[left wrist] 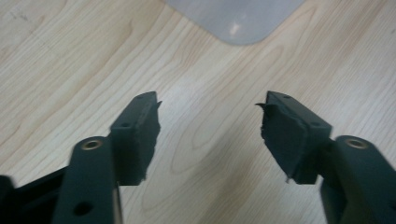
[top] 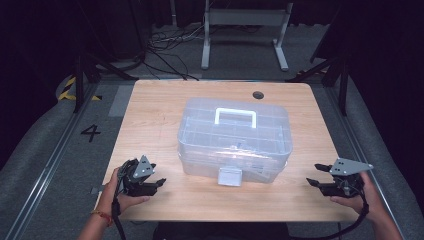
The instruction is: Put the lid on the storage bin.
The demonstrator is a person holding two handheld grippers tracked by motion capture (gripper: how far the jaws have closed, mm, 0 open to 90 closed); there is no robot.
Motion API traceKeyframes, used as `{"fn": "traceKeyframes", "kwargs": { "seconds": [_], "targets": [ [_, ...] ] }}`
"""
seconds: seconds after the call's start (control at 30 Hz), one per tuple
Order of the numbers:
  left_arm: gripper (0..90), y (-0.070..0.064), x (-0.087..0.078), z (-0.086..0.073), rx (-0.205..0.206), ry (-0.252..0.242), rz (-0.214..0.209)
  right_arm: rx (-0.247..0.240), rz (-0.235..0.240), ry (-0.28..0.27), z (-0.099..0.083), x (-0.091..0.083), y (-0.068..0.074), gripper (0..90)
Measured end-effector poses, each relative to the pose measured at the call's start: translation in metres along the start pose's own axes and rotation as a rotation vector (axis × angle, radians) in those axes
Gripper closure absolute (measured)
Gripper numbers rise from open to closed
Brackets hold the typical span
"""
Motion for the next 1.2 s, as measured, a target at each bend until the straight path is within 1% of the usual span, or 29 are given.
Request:
{"fn": "traceKeyframes", "kwargs": {
  "seconds": [0.03, 0.07, 0.1, 0.17, 0.23, 0.3, 0.33, 0.4, 0.43, 0.47, 0.5, 0.53, 0.57, 0.6, 0.63, 0.67, 0.7, 0.77, 1.0, 1.2],
  "targets": [
    [34.8, 0.000, 0.001, -0.002, -0.001, 0.003, -0.009, 0.013, -0.019, -0.005, -0.004, 0.001, -0.003, 36.3],
    [34.2, 0.000, 0.001, -0.005, 0.001, 0.013, -0.010, 0.036, -0.045, -0.001, -0.007, 0.001, -0.005, 33.4],
    [32.3, 0.000, 0.001, -0.008, -0.006, 0.017, -0.016, 0.056, -0.059, 0.001, -0.011, 0.002, -0.008, 31.4],
    [29.3, 0.001, 0.002, -0.015, -0.022, 0.013, -0.040, 0.083, -0.066, 0.004, -0.019, 0.004, -0.012, 31.0],
    [27.4, 0.001, 0.004, -0.022, -0.032, 0.017, -0.057, 0.109, -0.072, -0.007, -0.024, 0.005, -0.016, 29.6],
    [24.4, 0.001, 0.005, -0.029, -0.052, 0.027, -0.052, 0.155, -0.081, -0.014, -0.032, 0.007, -0.020, 28.7],
    [23.8, 0.001, 0.005, -0.032, -0.058, 0.030, -0.054, 0.167, -0.086, -0.016, -0.034, 0.008, -0.022, 28.1],
    [22.6, 0.001, 0.007, -0.039, -0.064, 0.045, -0.049, 0.209, -0.091, -0.030, -0.041, 0.010, -0.026, 27.4],
    [20.7, 0.002, 0.006, -0.042, -0.091, 0.025, -0.051, 0.234, -0.089, -0.035, -0.044, 0.011, -0.029, 27.1],
    [20.0, 0.002, 0.007, -0.046, -0.129, 0.011, -0.061, 0.259, -0.083, -0.039, -0.048, 0.012, -0.031, 26.7],
    [17.9, 0.002, 0.007, -0.049, -0.144, 0.005, -0.062, 0.285, -0.079, -0.042, -0.052, 0.013, -0.034, 26.5],
    [16.4, 0.003, 0.007, -0.052, -0.153, -0.004, -0.059, 0.291, -0.083, -0.043, -0.055, 0.014, -0.036, 26.3],
    [15.9, 0.002, 0.007, -0.055, -0.181, -0.023, -0.061, 0.306, -0.085, -0.040, -0.057, 0.015, -0.038, 24.5],
    [15.4, 0.001, 0.007, -0.059, -0.194, -0.048, -0.048, 0.323, -0.083, -0.040, -0.058, 0.014, -0.039, 23.1],
    [15.3, 0.000, 0.006, -0.061, -0.194, -0.064, -0.034, 0.334, -0.089, -0.047, -0.059, 0.013, -0.039, 23.3],
    [15.4, -0.001, 0.006, -0.061, -0.199, -0.064, -0.026, 0.336, -0.098, -0.045, -0.059, 0.013, -0.039, 22.6],
    [15.3, -0.002, 0.006, -0.061, -0.204, -0.064, -0.022, 0.330, -0.097, -0.034, -0.059, 0.014, -0.038, 21.5],
    [15.2, -0.003, 0.006, -0.061, -0.211, -0.063, -0.018, 0.326, -0.093, -0.030, -0.058, 0.015, -0.038, 19.5],
    [14.9, -0.003, 0.006, -0.061, -0.214, -0.063, -0.018, 0.328, -0.091, -0.029, -0.058, 0.015, -0.038, 19.0],
    [14.8, -0.002, 0.005, -0.061, -0.208, -0.058, -0.013, 0.329, -0.091, -0.029, -0.058, 0.015, -0.037, 19.0]
  ]
}}
Point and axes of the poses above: each handheld gripper's, and its own axes: x roughly forward along the jaws, z roughly out of its top, y roughly to its left, the point moved 2 cm from there along x, roughly forward along the jaws, and after that the axes turned 15 degrees about x, right-handed, at the moved point
